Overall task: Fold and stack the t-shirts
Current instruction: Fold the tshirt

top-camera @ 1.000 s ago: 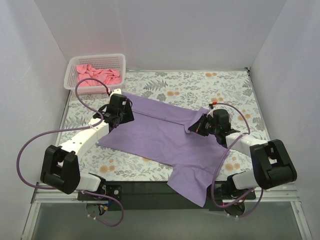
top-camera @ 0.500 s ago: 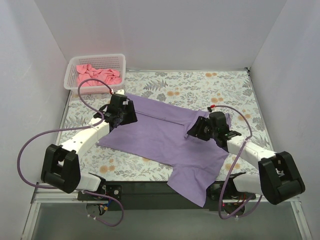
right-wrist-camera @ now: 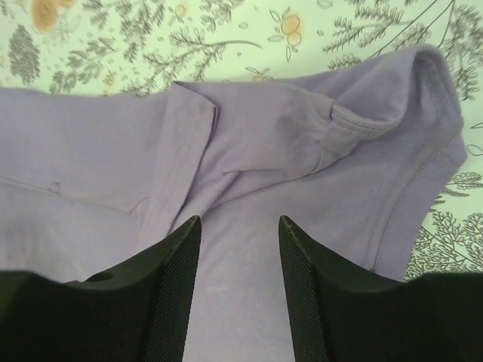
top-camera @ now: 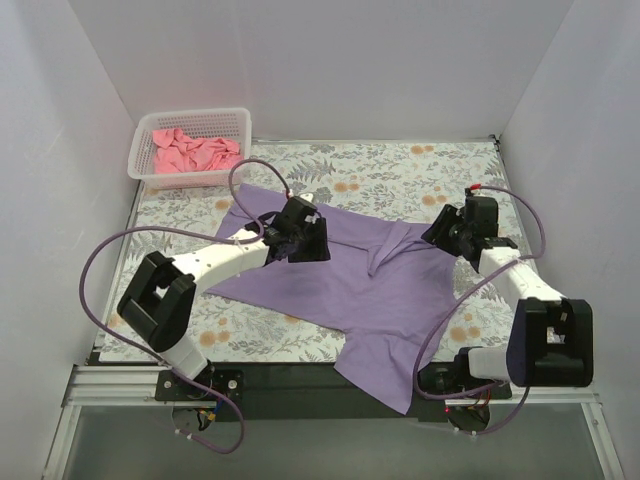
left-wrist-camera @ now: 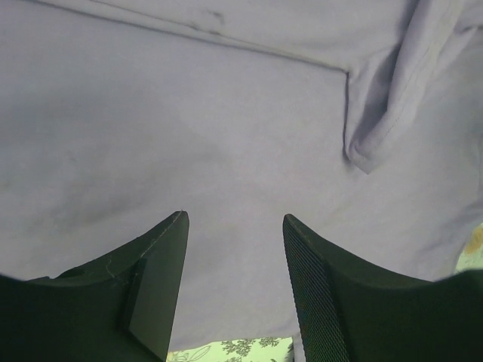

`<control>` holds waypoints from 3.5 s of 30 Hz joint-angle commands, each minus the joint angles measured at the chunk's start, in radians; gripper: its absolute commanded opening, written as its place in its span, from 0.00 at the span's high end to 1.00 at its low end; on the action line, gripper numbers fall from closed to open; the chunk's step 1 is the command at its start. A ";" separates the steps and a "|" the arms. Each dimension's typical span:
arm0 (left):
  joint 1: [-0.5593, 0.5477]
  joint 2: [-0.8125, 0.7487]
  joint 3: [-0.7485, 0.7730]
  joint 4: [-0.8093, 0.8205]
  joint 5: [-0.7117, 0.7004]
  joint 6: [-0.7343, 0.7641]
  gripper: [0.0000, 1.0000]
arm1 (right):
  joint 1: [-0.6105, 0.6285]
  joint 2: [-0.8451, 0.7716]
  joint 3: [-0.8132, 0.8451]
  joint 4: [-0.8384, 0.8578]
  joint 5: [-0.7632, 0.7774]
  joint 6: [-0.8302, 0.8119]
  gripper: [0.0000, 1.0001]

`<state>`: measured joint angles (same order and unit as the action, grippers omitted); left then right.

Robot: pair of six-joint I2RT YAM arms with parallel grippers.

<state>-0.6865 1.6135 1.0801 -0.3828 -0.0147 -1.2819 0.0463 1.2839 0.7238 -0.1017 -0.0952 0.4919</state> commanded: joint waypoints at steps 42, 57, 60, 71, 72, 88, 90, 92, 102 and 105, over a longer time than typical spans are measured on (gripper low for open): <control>-0.122 0.095 0.055 0.018 -0.037 -0.039 0.50 | -0.022 0.467 0.164 0.381 -0.310 -0.113 0.92; -0.143 0.129 0.127 0.018 -0.036 -0.045 0.55 | -0.020 -0.009 -0.069 0.067 -0.101 -0.072 0.99; -0.150 0.154 0.147 0.018 -0.021 -0.048 0.60 | -0.020 -0.099 -0.116 -0.002 -0.081 -0.061 0.99; -0.199 0.307 0.308 -0.016 0.002 -0.069 0.66 | -0.016 -0.284 -0.230 -0.121 -0.043 -0.061 0.99; -0.209 0.328 0.317 -0.018 0.002 -0.071 0.66 | -0.016 -0.294 -0.239 -0.124 -0.025 -0.061 0.99; -0.263 0.462 0.438 -0.050 -0.021 -0.086 0.64 | -0.016 -0.276 -0.253 -0.118 -0.026 -0.081 0.99; -0.268 0.480 0.448 -0.057 -0.028 -0.086 0.64 | -0.016 -0.273 -0.253 -0.118 -0.028 -0.081 0.99; -0.274 0.488 0.460 -0.062 -0.034 -0.082 0.65 | -0.016 -0.271 -0.254 -0.118 -0.029 -0.082 0.99; -0.288 0.487 0.504 -0.100 -0.086 -0.050 0.95 | -0.016 -0.296 -0.228 -0.133 -0.043 -0.084 0.99; -0.288 0.471 0.549 -0.140 -0.114 -0.014 0.97 | -0.016 -0.316 -0.208 -0.168 -0.025 -0.090 0.99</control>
<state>-0.9684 2.1193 1.5642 -0.4789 -0.0776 -1.3361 0.0280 1.0023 0.4759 -0.2417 -0.1299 0.4149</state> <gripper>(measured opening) 0.049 0.020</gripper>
